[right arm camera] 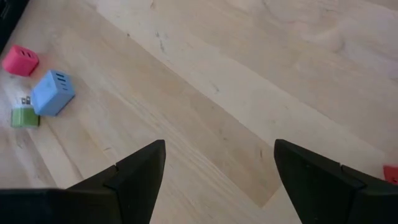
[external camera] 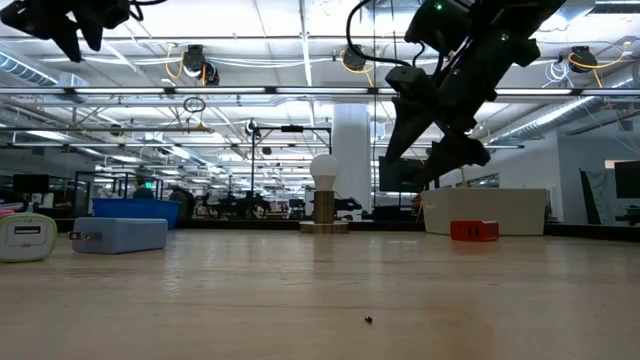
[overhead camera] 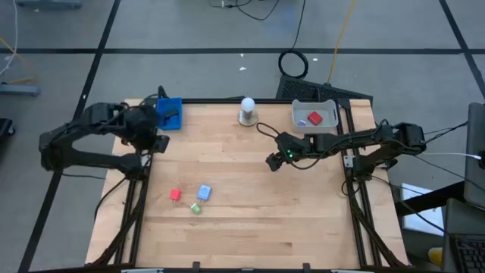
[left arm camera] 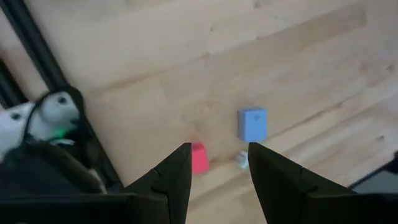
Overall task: Pick & Place Office items
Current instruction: Put the pink charger adapter into the gray bin
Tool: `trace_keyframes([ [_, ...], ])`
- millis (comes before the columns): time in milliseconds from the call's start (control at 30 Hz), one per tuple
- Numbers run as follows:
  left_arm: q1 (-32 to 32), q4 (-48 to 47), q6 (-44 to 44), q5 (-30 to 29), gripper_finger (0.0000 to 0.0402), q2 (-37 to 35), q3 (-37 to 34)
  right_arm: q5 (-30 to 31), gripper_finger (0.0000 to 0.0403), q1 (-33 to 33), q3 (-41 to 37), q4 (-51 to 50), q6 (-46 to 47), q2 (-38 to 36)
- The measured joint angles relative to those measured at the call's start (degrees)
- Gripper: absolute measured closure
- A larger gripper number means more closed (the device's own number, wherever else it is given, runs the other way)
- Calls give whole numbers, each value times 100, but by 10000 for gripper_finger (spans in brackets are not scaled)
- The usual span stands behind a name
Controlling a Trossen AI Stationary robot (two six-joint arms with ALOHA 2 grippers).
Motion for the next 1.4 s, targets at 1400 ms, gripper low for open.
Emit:
trace_keyframes([
  [1400,-4100,1664,-5676,-404,245,1839,-1783,-1223,108,190,0,28,-1038,0],
])
